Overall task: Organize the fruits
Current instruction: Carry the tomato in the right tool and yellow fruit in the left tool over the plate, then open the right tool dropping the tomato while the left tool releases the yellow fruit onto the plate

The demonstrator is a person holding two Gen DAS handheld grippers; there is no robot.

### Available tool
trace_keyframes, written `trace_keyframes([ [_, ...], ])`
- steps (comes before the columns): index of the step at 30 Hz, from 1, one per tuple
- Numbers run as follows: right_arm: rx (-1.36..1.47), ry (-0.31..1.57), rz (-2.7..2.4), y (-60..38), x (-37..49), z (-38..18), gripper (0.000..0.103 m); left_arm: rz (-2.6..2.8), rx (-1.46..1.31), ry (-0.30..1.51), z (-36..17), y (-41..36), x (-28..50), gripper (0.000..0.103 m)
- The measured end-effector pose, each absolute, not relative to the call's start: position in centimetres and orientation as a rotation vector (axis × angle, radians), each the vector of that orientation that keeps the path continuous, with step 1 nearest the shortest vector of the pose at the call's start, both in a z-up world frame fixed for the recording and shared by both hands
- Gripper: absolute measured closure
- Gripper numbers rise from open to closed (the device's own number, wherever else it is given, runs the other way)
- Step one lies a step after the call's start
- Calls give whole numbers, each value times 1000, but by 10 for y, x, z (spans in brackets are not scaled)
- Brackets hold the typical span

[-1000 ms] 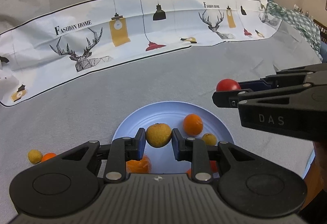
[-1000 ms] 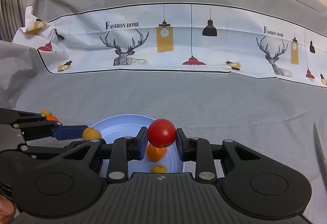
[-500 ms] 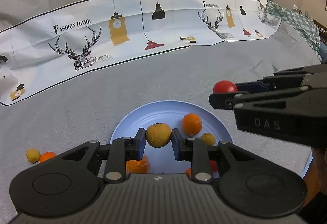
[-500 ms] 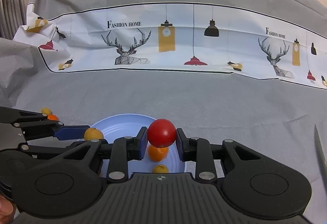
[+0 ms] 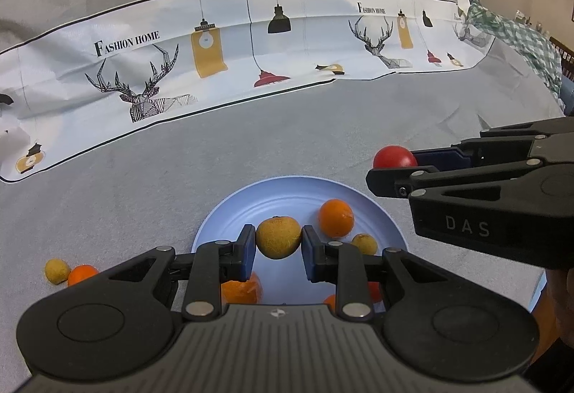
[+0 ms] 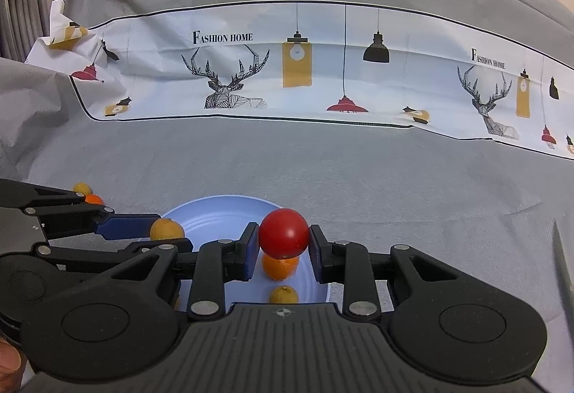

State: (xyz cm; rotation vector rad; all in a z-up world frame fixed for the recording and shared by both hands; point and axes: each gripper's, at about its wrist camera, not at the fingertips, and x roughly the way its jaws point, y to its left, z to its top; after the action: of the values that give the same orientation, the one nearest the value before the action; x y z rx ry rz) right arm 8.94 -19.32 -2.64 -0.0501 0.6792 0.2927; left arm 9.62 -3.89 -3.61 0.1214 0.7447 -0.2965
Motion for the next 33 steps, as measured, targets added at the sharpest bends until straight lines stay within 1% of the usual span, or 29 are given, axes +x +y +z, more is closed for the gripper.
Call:
trace_keyframes([
  [7, -32, 694, 276, -197, 93, -28, 72, -282, 96, 787, -42, -34, 102, 73],
  [15, 75, 725, 207, -217, 100, -32, 72, -243, 20, 810, -40, -17, 110, 73],
  [19, 123, 773, 211, -220, 105, -40, 72, -262, 20, 848, -47, -19, 113, 73],
  [24, 130, 837, 236, -208, 109, -50, 72, -266, 1, 863, -51, -21, 116, 73],
  [33, 103, 834, 250, -184, 110, -47, 72, -273, 3, 870, -52, -21, 114, 73],
])
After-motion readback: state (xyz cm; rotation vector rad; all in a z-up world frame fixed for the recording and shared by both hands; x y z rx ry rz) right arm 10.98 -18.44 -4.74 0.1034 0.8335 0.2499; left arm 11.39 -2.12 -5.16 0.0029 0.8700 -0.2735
